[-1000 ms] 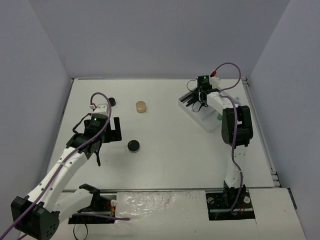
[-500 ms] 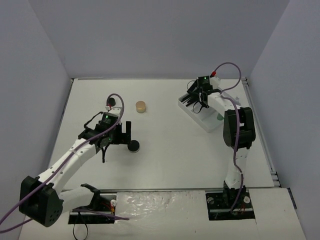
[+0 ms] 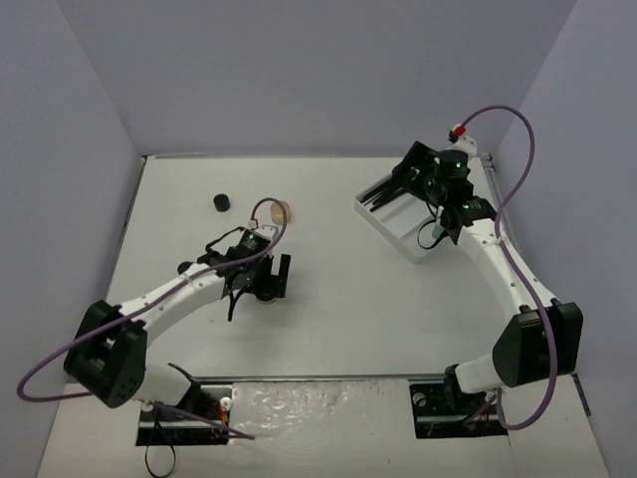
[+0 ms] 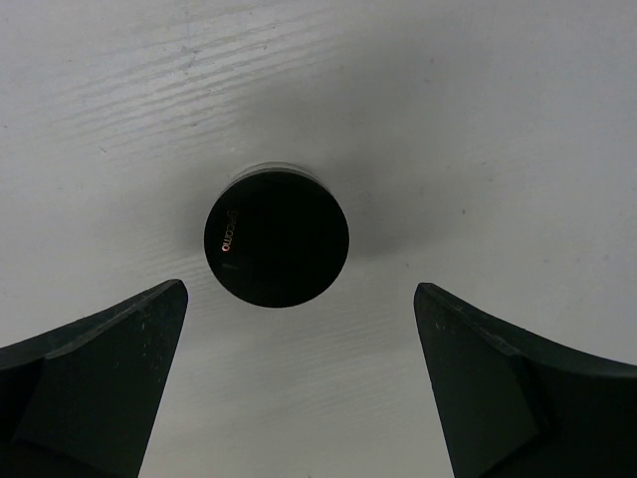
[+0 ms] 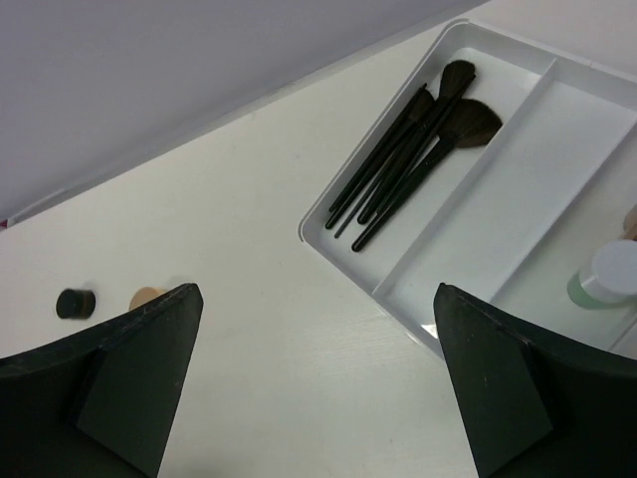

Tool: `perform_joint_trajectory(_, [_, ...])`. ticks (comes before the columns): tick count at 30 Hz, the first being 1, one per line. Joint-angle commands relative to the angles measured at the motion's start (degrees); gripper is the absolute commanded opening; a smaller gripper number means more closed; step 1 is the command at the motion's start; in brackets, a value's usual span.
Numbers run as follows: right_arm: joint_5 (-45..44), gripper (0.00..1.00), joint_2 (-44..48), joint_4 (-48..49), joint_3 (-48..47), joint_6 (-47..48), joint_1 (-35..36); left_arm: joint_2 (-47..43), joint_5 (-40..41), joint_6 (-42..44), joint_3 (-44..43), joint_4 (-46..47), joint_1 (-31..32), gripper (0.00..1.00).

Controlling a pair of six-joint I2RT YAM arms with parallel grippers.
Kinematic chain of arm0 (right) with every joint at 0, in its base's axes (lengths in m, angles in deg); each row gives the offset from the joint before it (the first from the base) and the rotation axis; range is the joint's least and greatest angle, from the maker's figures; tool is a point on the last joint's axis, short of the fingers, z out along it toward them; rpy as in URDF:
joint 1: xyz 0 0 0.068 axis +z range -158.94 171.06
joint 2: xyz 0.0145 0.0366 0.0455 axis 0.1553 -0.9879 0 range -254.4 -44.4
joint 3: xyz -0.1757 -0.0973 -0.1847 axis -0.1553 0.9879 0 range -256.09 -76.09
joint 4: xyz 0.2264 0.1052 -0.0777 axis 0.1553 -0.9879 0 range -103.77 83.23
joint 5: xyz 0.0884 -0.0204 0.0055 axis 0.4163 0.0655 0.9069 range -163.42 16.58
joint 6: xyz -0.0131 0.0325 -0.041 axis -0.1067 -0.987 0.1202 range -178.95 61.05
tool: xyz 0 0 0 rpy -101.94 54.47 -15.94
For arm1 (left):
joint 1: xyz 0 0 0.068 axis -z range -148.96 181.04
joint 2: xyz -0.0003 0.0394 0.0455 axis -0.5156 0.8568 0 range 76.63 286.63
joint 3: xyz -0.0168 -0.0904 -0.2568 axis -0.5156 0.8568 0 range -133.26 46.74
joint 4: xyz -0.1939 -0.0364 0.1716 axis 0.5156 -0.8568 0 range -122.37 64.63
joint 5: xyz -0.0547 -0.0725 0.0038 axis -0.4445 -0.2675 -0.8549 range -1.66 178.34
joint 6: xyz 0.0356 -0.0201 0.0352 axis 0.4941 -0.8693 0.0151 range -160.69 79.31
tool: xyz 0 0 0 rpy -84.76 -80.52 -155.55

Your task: Organize the makeup

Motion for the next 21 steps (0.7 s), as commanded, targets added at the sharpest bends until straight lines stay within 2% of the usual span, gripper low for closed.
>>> perform_joint_trajectory(1, [5.18, 1.0, 7.1, 0.98, 5.97, 3.55, 0.18, 4.87, 1.2, -1.39, -5.23, 3.02, 0.51, 0.97])
perform_joint_trajectory(7, [6.97, 1.0, 12.52, 0.65, 10.01, 3.51, 0.18, 10.05, 2.93, -2.34, -6.76, 2.39, 1.55, 0.95])
perform_joint_trajectory(12, [7.6, 1.0, 14.28, 0.56, 11.35, 4.07, 0.18, 12.5, 3.81, -2.66, -7.44, 3.11, 1.71, 0.78])
perform_joint_trajectory(15, [7.7, 1.0, 15.15, 0.48, 11.88, 4.24, 0.18, 14.51, 3.72, -2.75, -8.82, 3.2, 2.21, 0.56])
perform_joint_trajectory(17, [7.69, 1.0, 15.96, 0.28, 12.15, 4.43, 0.18, 16.04, 3.64, -2.75, -11.25, 3.11, 3.06, 0.31])
perform_joint_trajectory(20, [7.37, 1.0, 16.84, -0.72, 12.24, 5.01, 0.18, 18.91, 3.55, -2.28, -16.12, 2.56, 5.3, 0.14])
perform_joint_trajectory(21, [7.24, 1.0, 17.22, -0.93, 12.28, 5.41, 0.18, 20.51, 3.55, -1.92, -18.64, 2.23, 6.11, 0.12])
